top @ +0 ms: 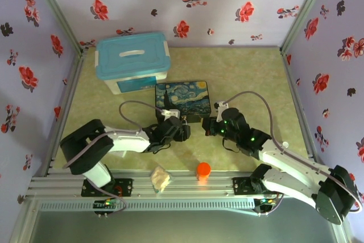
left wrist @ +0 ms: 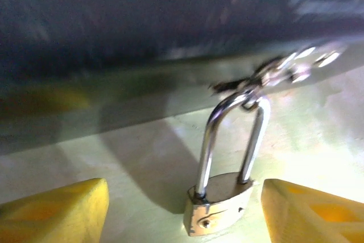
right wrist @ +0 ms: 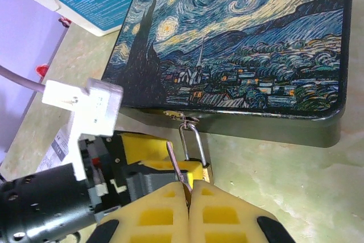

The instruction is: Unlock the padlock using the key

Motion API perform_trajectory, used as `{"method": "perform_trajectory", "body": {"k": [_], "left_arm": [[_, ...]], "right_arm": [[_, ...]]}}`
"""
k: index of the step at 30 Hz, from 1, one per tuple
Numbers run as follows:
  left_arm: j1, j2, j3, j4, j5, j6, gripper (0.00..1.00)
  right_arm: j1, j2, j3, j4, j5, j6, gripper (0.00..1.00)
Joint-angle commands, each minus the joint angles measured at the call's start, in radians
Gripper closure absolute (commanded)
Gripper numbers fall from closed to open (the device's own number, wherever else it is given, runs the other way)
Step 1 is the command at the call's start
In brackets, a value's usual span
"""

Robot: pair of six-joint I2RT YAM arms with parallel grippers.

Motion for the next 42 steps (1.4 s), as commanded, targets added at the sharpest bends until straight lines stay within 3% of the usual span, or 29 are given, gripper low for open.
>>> {"method": "perform_trajectory", "body": {"k": [1,8,12,24,34,42], "left_arm": [[-0.010,0.034,0.018,0.032,0.005,-0.004,0.30],[-0.016,0.085,0.011,0.094,0.026,-0.018,0.39],[-0.019,0.114,0.029,0.120,0.061,-0.024,0.55],[-0.022,0.073,0.009,0.192,0.111,-0.080,0.78],[-0.020,0.078,0.025,0.177,0.127,-0.111,0.82],[-0.008,0.062,0.047,0.185,0.144,-0.171,0.96]], "right_arm": [[0.001,-0.008,-0.006,-0.012,0.013,-0.019,1.00],[0.001,-0.015,-0.039,0.010,0.019,0.005,1.00],[0.001,0.000,-0.063,0.043,0.010,0.024,1.00],[0.013,0.034,-0.142,0.173,-0.004,0.126,1.00],[0.013,0.086,-0.200,0.267,0.011,0.195,1.00],[0.007,0.221,-0.263,0.410,-0.056,0.219,1.00]]}}
